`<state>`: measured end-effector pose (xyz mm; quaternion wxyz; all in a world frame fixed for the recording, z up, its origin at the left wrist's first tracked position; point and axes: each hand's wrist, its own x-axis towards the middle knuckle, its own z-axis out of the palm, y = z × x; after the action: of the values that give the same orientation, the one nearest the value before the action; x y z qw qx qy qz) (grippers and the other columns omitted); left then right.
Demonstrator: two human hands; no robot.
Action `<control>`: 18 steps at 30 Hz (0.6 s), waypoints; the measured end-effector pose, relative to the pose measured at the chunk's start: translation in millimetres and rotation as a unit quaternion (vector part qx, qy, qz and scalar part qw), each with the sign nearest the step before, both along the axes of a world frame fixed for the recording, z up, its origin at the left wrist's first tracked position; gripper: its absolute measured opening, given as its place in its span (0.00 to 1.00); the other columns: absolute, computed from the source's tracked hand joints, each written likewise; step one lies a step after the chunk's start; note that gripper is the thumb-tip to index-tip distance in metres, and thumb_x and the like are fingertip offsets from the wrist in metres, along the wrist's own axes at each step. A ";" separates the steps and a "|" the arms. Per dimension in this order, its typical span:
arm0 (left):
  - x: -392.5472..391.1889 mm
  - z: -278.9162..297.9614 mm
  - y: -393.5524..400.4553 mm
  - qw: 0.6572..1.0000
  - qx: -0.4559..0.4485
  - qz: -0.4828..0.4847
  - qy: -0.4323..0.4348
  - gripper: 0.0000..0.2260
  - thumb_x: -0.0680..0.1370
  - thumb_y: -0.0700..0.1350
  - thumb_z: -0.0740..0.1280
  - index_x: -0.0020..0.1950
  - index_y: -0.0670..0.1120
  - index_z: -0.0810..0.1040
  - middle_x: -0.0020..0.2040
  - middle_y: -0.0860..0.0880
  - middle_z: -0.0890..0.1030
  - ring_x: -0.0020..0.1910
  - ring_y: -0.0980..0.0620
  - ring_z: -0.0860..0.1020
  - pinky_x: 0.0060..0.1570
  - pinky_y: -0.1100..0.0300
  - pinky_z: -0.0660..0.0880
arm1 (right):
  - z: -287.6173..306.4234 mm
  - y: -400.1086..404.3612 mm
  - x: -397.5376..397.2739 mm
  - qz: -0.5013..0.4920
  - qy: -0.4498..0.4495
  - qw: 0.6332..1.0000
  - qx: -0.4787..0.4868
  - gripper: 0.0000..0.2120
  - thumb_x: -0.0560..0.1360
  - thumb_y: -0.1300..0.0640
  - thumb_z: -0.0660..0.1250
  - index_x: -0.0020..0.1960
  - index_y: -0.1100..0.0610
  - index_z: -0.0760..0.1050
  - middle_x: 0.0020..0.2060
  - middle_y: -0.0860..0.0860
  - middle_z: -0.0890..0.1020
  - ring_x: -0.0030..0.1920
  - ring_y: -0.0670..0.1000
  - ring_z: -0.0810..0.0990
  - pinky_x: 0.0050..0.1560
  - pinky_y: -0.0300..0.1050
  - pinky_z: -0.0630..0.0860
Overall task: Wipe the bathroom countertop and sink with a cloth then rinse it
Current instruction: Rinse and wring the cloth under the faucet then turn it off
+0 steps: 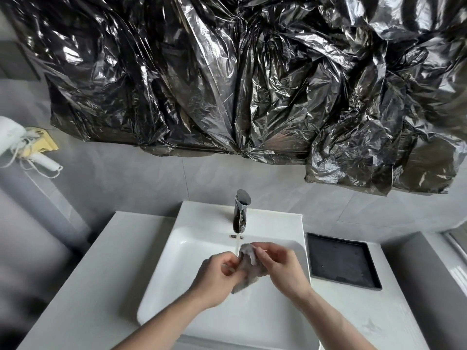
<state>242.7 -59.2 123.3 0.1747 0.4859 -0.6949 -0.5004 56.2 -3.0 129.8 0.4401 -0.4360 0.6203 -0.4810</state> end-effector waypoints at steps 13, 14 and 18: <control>38.5 -16.2 -23.2 0.994 0.049 0.053 -0.083 0.10 0.72 0.53 0.69 0.37 0.47 0.80 0.36 0.54 0.84 0.40 0.51 0.81 0.42 0.58 0.74 | -14.4 3.4 -22.8 -0.126 0.132 0.982 0.039 0.16 0.83 0.51 0.65 0.41 0.55 0.84 0.32 0.43 0.84 0.34 0.44 0.81 0.39 0.41 0.76; 41.2 -19.5 -25.5 0.991 0.072 0.060 -0.096 0.11 0.70 0.54 0.66 0.36 0.47 0.79 0.36 0.53 0.82 0.41 0.47 0.81 0.40 0.57 0.72 | -12.7 1.1 -21.6 -0.129 0.107 0.985 0.038 0.17 0.84 0.52 0.64 0.42 0.59 0.83 0.29 0.43 0.81 0.30 0.44 0.77 0.35 0.39 0.73; 42.7 -22.8 -27.2 0.966 0.063 -0.011 -0.251 0.10 0.71 0.51 0.62 0.32 0.48 0.72 0.34 0.50 0.76 0.35 0.44 0.73 0.33 0.57 0.65 | -9.0 -14.1 -10.9 -0.115 0.053 0.991 0.047 0.19 0.85 0.53 0.62 0.44 0.67 0.78 0.29 0.46 0.79 0.30 0.44 0.75 0.33 0.36 0.75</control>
<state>285.4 -86.4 100.5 -0.0421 0.5981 -0.6889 -0.4074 45.3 -17.1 120.8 0.3685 -0.3653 0.7110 -0.4746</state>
